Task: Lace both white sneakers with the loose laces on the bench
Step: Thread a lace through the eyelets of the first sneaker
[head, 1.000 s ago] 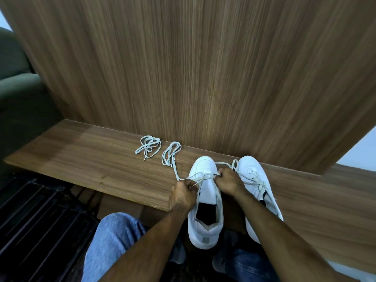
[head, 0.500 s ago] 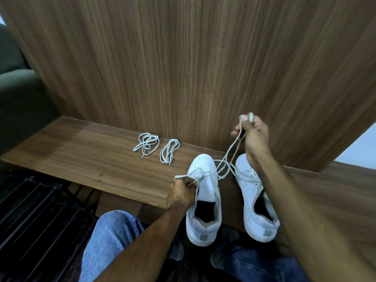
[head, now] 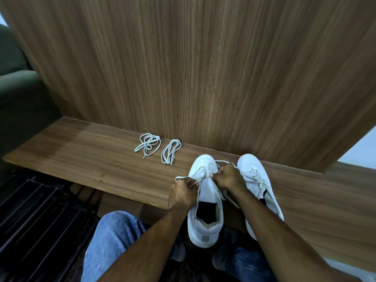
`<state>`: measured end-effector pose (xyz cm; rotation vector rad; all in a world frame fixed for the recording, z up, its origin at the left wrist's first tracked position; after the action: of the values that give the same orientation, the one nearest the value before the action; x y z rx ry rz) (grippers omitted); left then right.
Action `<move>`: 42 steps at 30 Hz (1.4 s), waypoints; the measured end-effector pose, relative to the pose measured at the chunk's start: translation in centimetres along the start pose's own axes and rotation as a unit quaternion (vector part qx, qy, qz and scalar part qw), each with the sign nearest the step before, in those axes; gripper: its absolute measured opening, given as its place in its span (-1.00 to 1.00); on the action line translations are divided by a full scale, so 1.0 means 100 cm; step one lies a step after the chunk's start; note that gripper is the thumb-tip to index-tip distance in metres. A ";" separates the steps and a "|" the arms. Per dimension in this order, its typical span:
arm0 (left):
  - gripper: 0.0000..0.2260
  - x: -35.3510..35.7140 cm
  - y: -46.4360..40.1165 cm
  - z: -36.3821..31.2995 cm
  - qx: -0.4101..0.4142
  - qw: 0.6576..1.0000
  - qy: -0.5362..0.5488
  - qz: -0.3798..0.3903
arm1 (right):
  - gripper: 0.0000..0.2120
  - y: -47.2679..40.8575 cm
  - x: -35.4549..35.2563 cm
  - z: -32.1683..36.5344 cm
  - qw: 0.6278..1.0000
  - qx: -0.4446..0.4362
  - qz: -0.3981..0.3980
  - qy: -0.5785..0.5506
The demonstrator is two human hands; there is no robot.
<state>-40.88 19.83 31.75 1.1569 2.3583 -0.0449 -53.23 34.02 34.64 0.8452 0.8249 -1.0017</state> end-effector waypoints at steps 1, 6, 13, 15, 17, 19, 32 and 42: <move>-0.87 0.000 0.000 -0.001 0.002 1.000 0.000 0.000 | -0.61 -0.003 0.003 0.000 1.000 0.005 0.022 0.004; -0.87 -0.002 0.001 -0.002 0.011 1.000 -0.012 -0.006 | -0.83 -0.003 0.009 0.004 0.995 0.016 0.088 -0.031; -0.88 -0.001 0.002 -0.003 0.014 1.000 -0.015 -0.009 | -0.80 0.003 -0.097 0.019 0.922 -0.007 -0.010 -0.387; -0.87 -0.001 0.002 -0.004 0.016 1.000 -0.015 -0.008 | -0.78 0.006 -0.135 0.028 0.897 -0.057 -0.061 -0.434; -0.86 -0.001 0.002 -0.004 0.018 1.000 -0.020 -0.007 | -0.78 0.011 -0.150 0.032 0.876 -0.079 -0.081 -0.470; -0.87 0.000 0.002 -0.006 0.019 1.000 -0.021 -0.005 | -0.81 0.015 -0.135 0.030 0.900 -0.074 -0.091 -0.420; -0.86 -0.002 0.003 -0.005 0.010 0.999 -0.031 -0.006 | -0.78 0.010 -0.002 0.004 0.996 -0.028 -0.006 0.084; -0.84 -0.002 0.003 -0.006 0.013 0.999 -0.044 -0.002 | -0.80 0.009 -0.014 0.007 0.995 -0.004 0.034 -0.096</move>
<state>-40.82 20.06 32.39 1.1382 2.2897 -0.1257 -52.72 34.22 36.33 0.7515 0.6319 -1.0019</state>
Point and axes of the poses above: each hand's wrist, its own y-axis away from the middle knuckle, its own x-axis out of the palm, z = x × y, the point moved 8 cm from there along -y, towards the middle knuckle, and after that the axes turned 10 degrees about y, right-handed, at the moved point
